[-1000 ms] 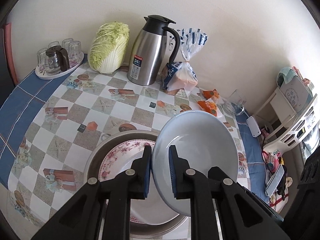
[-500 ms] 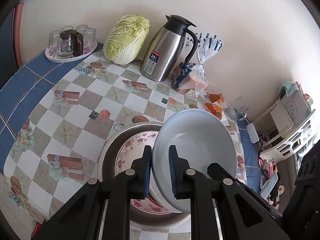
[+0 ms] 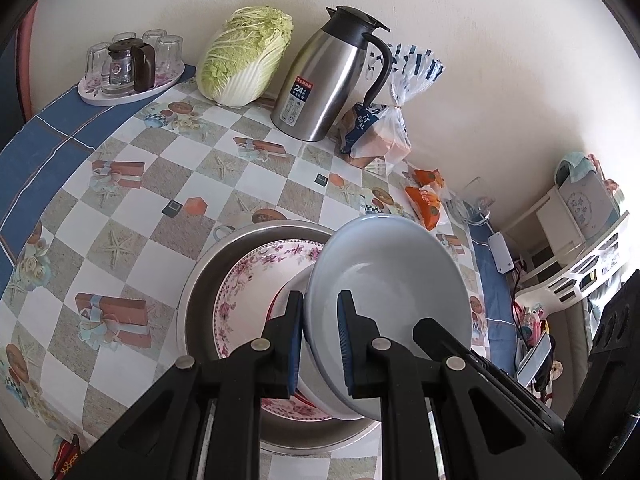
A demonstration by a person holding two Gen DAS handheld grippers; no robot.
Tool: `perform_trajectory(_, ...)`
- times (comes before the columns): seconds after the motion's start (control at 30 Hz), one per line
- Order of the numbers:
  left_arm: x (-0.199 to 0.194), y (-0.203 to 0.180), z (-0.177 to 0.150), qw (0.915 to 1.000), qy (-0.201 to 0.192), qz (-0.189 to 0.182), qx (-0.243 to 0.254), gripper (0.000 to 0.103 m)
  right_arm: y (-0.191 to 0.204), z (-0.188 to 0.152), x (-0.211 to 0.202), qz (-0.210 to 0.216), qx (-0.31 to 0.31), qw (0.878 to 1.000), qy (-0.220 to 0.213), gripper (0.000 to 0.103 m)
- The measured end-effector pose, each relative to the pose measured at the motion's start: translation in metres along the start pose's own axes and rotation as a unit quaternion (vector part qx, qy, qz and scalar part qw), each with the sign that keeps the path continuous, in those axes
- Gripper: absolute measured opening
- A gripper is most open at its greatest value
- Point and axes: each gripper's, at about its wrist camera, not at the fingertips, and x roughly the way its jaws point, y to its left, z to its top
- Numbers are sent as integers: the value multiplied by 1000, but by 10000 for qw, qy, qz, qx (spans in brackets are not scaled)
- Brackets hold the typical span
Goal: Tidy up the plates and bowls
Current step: 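Lower the white round bowl onto the white square bowl with both grippers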
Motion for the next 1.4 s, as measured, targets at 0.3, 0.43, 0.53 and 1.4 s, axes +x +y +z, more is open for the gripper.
perform_trajectory(0.3, 9, 9, -1, 9997, 167, -23, -180, 16, -3, -3, 11, -54, 22, 9998, 184, 18)
perform_trajectory(0.43, 9, 11, -1, 9996, 161, -42, -212, 16, -3, -3, 12, -45, 11, 9998, 213, 18)
perform_trajectory(0.53, 9, 12, -1, 9996, 152, -54, -233, 16, -2, -3, 13, -70, -9, 9998, 207, 18)
perform_trajectory(1.4, 8, 10, -1, 9999, 42, 45, -150, 16, 3, -2, 11, -247, -183, 9994, 145, 18)
